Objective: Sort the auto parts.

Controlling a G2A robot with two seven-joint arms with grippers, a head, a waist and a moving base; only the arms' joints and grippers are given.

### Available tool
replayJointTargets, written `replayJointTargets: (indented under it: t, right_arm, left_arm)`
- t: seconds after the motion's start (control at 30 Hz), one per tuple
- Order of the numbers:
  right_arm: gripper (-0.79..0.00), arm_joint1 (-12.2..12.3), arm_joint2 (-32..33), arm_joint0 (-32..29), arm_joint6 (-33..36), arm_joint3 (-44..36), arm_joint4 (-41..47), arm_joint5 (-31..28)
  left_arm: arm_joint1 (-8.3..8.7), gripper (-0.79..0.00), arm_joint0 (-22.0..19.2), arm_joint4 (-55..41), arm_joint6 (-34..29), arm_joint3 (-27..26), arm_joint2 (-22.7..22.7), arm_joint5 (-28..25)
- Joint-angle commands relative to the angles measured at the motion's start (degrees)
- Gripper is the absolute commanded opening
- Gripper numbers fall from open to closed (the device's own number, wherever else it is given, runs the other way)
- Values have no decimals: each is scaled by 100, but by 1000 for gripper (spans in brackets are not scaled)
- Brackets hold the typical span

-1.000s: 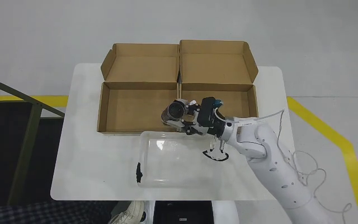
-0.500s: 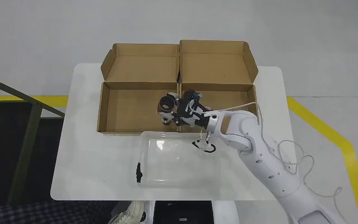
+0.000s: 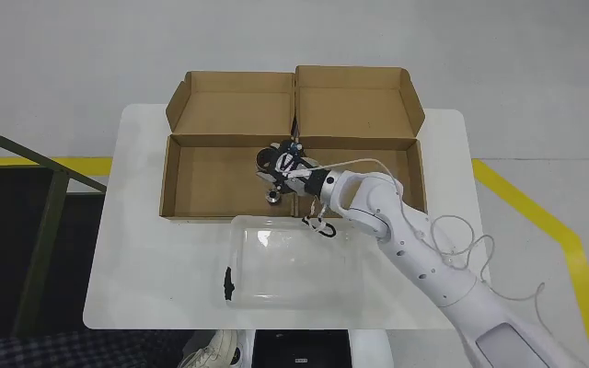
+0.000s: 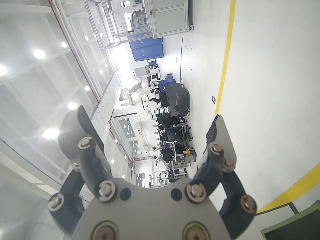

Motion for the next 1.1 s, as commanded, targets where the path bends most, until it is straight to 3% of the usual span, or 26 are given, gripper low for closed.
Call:
replayJointTargets:
  t: [0.0,0.67,0.73,0.83,1.07]
  right_arm:
    - [-785,-49,-74,79,24,106,29,60]
    - [-785,-475,-596,547,551,1046,-193,596]
    - [-686,-501,-617,550,614,1085,-207,595]
    - [-616,-537,-618,568,677,1166,-173,535]
    - [-560,-602,-609,577,772,1299,-196,460]
  left_arm:
    - [0,0,0,0,0,0,0,0]
    - [0,0,0,0,0,0,0,0]
    - [0,0,0,0,0,0,0,0]
    - [0,0,0,0,0,0,0,0]
    - [0,0,0,0,0,0,0,0]
